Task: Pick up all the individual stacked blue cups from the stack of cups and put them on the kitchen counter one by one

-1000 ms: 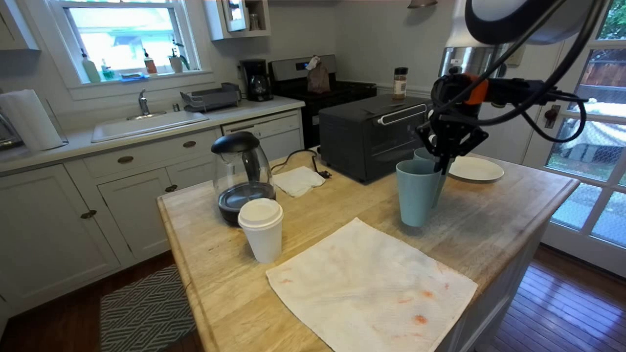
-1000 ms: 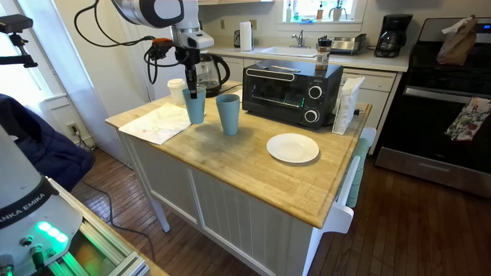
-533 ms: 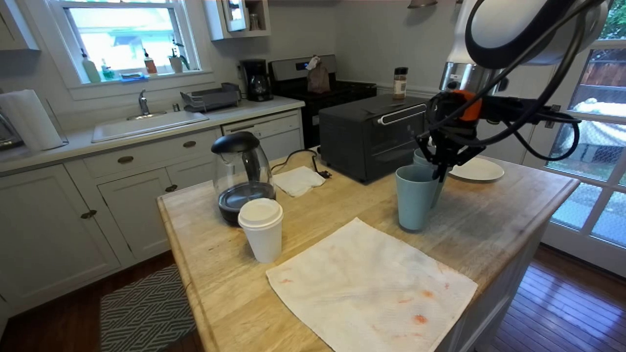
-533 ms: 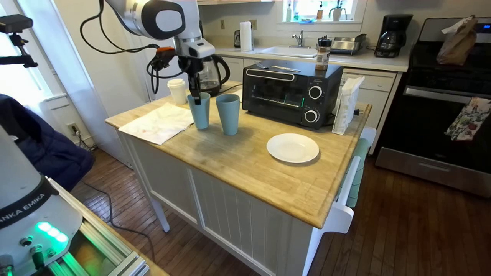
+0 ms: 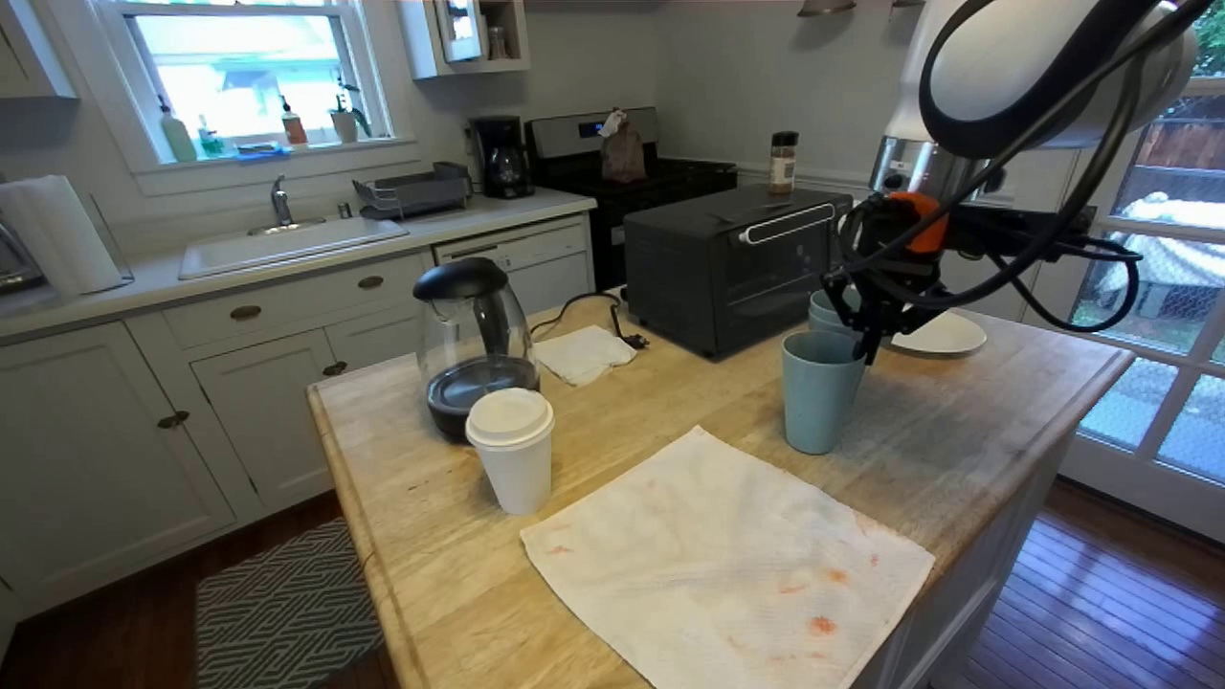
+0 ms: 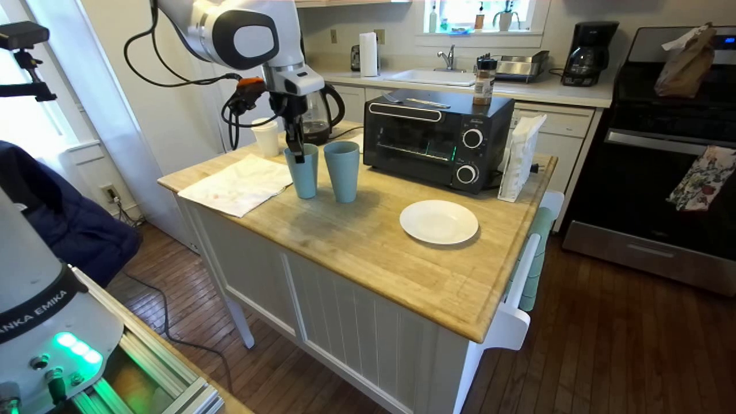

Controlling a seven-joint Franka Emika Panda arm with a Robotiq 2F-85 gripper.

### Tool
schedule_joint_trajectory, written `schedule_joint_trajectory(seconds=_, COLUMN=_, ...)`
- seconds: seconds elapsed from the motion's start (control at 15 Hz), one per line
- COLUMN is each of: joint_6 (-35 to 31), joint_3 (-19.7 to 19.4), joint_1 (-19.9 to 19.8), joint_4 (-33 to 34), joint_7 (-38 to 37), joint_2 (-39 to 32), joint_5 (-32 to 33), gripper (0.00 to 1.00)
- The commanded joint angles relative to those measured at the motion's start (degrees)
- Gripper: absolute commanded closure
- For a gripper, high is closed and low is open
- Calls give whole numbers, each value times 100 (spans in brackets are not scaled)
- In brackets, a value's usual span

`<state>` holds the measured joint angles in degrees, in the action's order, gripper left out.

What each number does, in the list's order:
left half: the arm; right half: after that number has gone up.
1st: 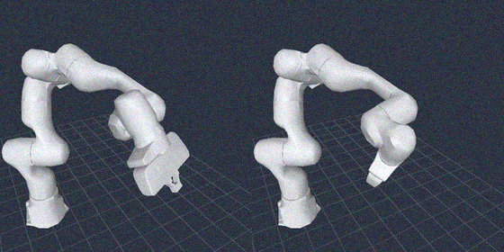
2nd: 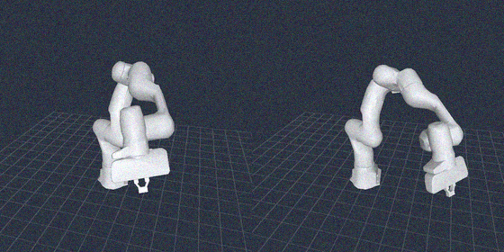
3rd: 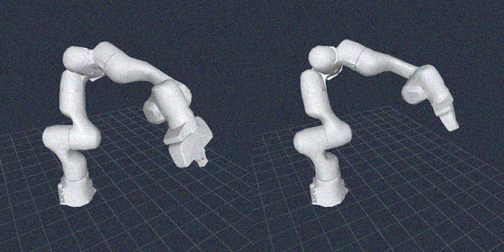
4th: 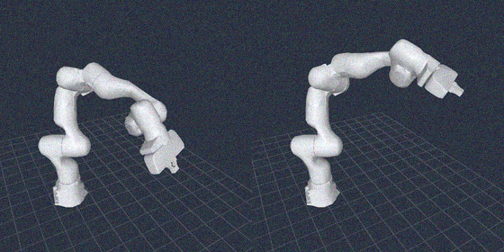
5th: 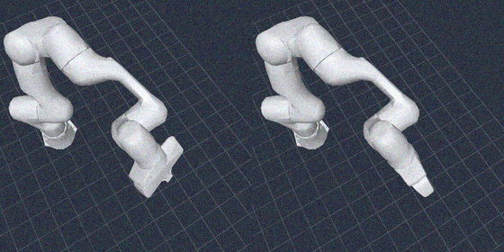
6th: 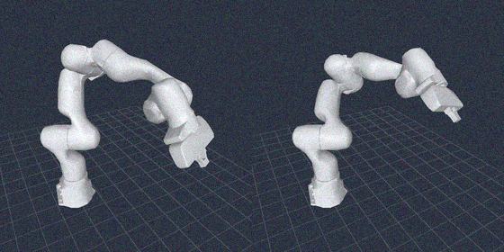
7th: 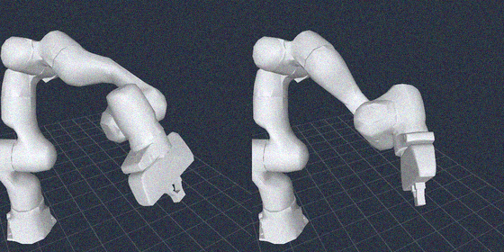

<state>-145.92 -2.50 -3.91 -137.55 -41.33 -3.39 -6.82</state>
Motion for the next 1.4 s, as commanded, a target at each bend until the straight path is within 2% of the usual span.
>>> schedule_joint_trajectory(seconds=0.0, joint_6=-92, joint_3=-72, joint_1=59, joint_4=-53, joint_7=-123, joint_2=62, joint_5=-30, gripper=65)
schedule_joint_trajectory(seconds=0.33, joint_6=128, joint_3=-75, joint_1=26, joint_4=-6, joint_7=6, joint_2=462, joint_5=-200, gripper=31)
schedule_joint_trajectory(seconds=0.6, joint_6=333, joint_3=-137, joint_1=-93, joint_4=133, joint_7=-74, joint_2=831, joint_5=59, gripper=2)
schedule_joint_trajectory(seconds=0.73, joint_6=524, joint_3=-188, joint_1=-199, joint_4=278, joint_7=-69, joint_2=878, joint_5=179, gripper=0)
schedule_joint_trajectory(seconds=1.07, joint_6=1073, joint_3=-340, joint_1=-450, joint_4=744, joint_7=-48, joint_2=489, joint_5=720, gripper=0)
schedule_joint_trajectory(seconds=1.33, joint_6=1143, joint_3=-424, joint_1=-431, joint_4=941, joint_7=15, joint_2=103, joint_5=827, gripper=0)
